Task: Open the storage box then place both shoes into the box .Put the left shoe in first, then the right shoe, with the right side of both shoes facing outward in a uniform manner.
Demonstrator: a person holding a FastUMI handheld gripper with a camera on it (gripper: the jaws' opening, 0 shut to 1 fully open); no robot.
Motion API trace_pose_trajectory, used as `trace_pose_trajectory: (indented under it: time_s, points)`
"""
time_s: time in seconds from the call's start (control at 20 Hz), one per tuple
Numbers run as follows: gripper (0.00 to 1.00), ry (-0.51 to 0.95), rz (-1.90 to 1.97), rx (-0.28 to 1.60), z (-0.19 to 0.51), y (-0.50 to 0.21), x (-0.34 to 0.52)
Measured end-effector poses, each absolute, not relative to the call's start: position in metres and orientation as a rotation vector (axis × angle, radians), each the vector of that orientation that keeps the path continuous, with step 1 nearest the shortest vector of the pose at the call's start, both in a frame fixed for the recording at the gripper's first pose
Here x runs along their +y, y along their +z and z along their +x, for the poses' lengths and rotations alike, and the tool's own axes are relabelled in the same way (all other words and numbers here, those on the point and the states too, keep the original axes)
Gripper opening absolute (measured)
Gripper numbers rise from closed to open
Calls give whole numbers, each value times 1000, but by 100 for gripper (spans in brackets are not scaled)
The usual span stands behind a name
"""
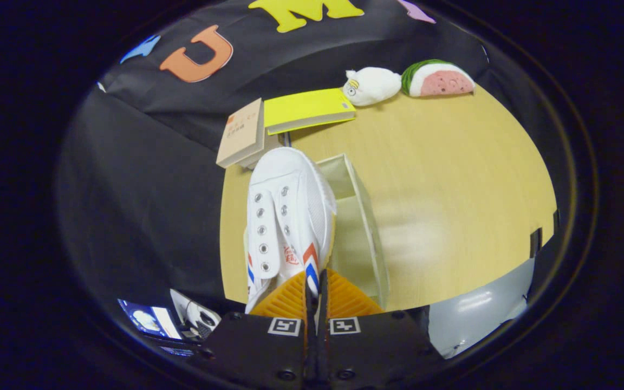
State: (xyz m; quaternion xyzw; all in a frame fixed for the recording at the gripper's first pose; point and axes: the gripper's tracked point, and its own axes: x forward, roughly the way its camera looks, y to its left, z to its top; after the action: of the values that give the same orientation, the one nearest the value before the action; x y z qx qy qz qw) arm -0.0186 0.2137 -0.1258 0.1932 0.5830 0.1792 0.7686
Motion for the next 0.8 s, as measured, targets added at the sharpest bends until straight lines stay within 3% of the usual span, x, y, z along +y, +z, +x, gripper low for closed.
trace_pose_trajectory:
  time_s: [0.65, 0.8]
  points:
    - [8, 201, 191, 1339, -18, -212, 230]
    - [30, 220, 217, 1328, -20, -208, 231]
